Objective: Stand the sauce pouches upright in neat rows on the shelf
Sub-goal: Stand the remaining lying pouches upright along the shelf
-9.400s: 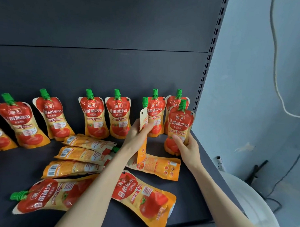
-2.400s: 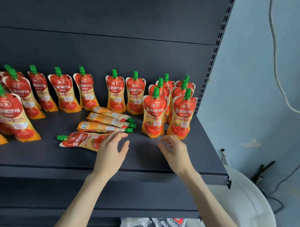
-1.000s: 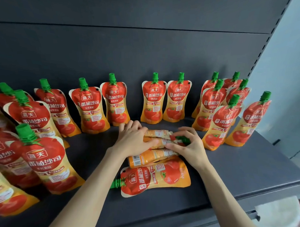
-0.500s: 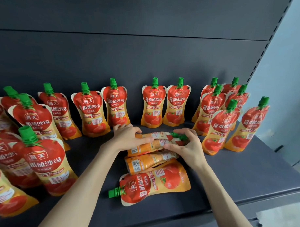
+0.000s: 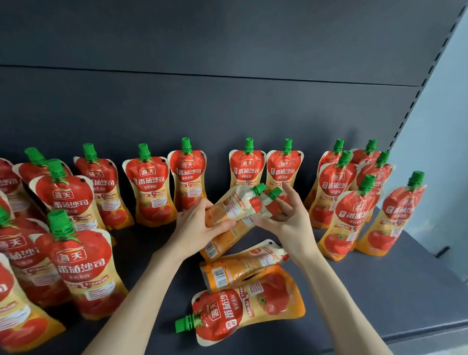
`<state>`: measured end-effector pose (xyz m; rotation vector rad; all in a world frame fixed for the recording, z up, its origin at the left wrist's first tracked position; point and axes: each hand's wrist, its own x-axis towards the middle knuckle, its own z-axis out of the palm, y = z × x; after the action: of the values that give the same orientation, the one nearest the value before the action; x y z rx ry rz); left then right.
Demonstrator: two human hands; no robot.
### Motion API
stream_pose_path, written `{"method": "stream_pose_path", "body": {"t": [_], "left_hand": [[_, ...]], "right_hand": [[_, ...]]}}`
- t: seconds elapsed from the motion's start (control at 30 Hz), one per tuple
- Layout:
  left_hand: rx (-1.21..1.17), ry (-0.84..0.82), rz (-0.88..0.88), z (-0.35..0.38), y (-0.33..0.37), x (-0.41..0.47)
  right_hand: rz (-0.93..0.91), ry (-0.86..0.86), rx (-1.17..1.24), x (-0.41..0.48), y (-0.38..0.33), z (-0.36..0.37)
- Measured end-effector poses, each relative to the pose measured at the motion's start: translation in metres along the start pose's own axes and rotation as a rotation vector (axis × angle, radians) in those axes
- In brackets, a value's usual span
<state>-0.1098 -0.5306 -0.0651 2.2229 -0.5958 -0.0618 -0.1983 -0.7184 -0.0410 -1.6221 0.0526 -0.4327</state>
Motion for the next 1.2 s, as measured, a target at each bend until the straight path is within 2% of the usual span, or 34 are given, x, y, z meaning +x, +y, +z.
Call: {"method": "stream_pose_path", "body": {"t": [0.2,0.3,0.43,0.6,0.73,0.8,0.9,0.97,1.1,1.2], "left_hand": [[-0.240,0.136,0.021,-0.003,0.007,-0.005],[-0.375,0.268,0.031,-0.004,0.013,-0.011],[-0.414,0.371,0.028,0.001,0.012,-0.013],[-0.381,0.418,-0.013,0.018,0.004,-0.018],[-0.374,0.444,-0.009,0.022,0.003,-0.017],[-0.387,0.477,0.006,0.021,0.006,-0.018],[-0.393,0.549,0.051,0.016,0.017,-0.019],[-0.378,0.603,0.068,0.012,0.023,-0.017],[-0.305,0.664,0.081,0.013,0.029,-0.014],[-0.295,0.611,0.093,0.013,0.030,-0.016]], "right_hand": [[-0.064,0.003,0.063,0.011,-0.006,0.019],[-0.202,0.067,-0.083,0.019,-0.015,0.025],[-0.298,0.096,-0.260,0.030,-0.022,0.026],[-0.267,0.102,-0.310,0.027,-0.007,0.023],[-0.206,-0.007,-0.264,0.031,-0.004,0.018],[-0.142,-0.090,-0.184,0.030,-0.006,0.018],[0.057,-0.222,0.088,0.029,-0.010,0.021],[0.142,-0.255,0.179,0.029,-0.011,0.021],[0.149,-0.281,0.207,0.031,-0.008,0.020],[0.119,-0.352,0.169,0.033,-0.006,0.017]]}}
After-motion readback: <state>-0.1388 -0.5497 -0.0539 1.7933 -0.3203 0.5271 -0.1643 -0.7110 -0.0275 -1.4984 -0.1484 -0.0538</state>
